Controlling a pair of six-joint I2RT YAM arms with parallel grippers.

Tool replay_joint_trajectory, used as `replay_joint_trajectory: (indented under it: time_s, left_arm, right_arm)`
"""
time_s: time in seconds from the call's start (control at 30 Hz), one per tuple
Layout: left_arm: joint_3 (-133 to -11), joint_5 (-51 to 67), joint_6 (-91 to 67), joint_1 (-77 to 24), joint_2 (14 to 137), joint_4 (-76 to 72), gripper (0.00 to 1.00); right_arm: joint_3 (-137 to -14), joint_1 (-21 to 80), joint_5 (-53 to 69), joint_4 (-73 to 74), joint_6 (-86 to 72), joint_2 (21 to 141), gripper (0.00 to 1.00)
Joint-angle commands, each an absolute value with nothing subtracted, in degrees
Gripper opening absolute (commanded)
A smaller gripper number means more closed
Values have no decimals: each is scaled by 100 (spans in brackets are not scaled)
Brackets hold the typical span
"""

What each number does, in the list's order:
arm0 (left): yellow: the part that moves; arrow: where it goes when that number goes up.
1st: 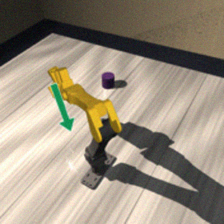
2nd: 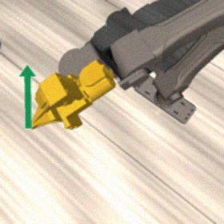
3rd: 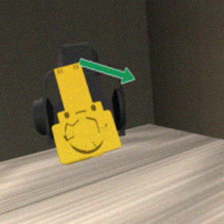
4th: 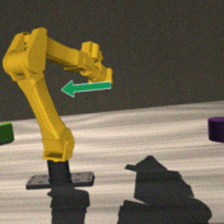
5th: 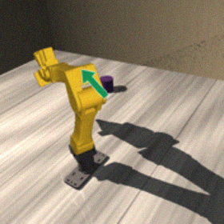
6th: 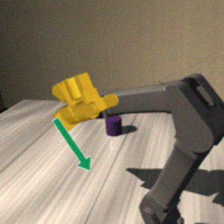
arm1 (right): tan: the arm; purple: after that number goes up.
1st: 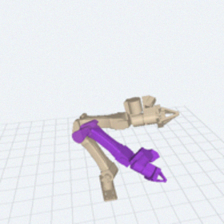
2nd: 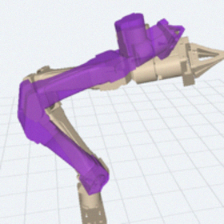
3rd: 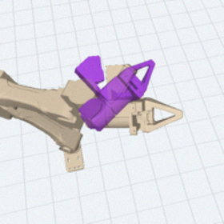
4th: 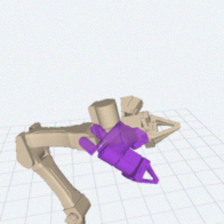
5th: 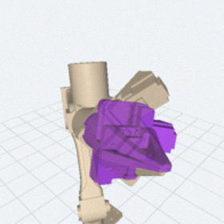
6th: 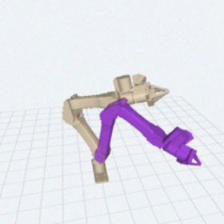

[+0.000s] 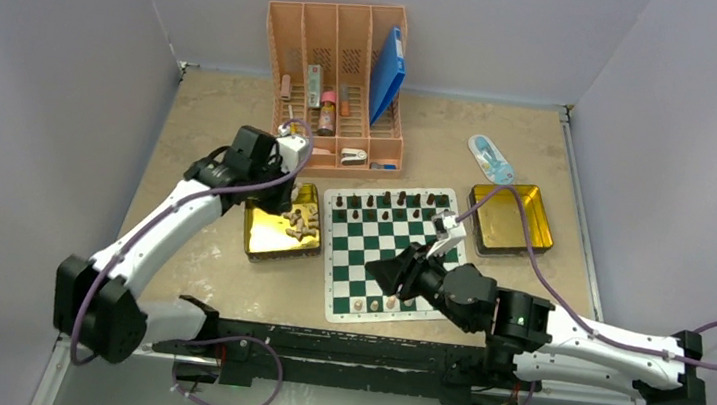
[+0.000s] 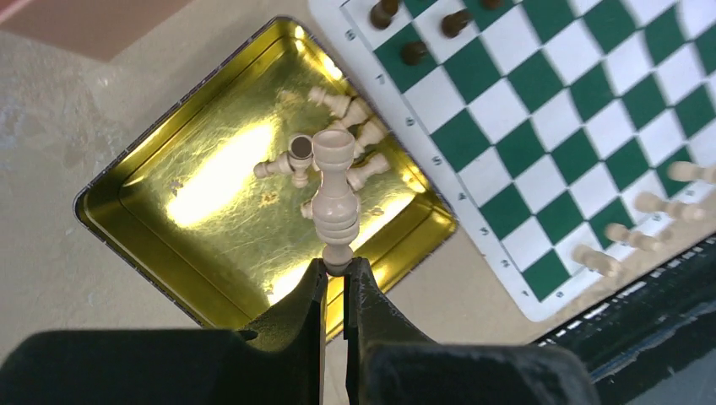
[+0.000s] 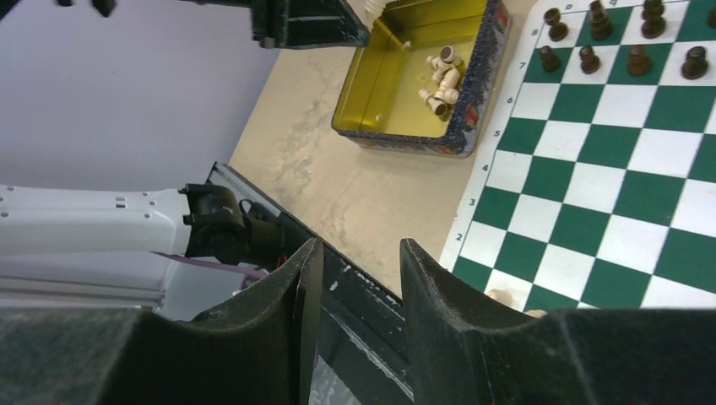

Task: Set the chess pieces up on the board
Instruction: Pick up the chess piece from the storage box.

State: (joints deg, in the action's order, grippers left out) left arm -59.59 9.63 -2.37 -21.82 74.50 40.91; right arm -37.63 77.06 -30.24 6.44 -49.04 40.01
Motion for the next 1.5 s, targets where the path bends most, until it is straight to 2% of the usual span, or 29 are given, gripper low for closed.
replay_joint_trajectory:
  time_s: [0.0, 0.2, 0.33, 0.47, 0.67, 0.8, 1.47]
  left_arm:
    - [-5757, 1790, -301, -2188, 6370, 3604, 0]
    - [-5402, 3076, -35, -2188, 5510, 3061, 0]
    - [-5112, 4131, 419, -2192, 5165, 2455, 0]
    - [-4920, 4865, 910, -2196, 5067, 2304, 0]
    - [-4647, 5389, 1504, -2197, 4893, 2233, 0]
    - [-4349, 5713, 1556, -2205, 4765, 1938, 0]
    - [-4221, 6215, 1794, -2206, 4987, 1765, 0]
  right_arm:
    - [-4169, 7690, -2726, 27, -4841, 4338, 43]
    - [-4697, 7670, -2697, -171, -4251, 4826, 51]
    - [-5618, 7289, -3253, 392, -3677, 5160, 56]
    - [-6077, 6432, -2018, 327, -3240, 5457, 56]
    - [-6653, 6276, -884, 716, -2751, 6149, 56]
    - [-6669, 6248, -655, 699, -2571, 6503, 62]
    - [-6941, 6173, -9, 963, -2445, 7181, 41]
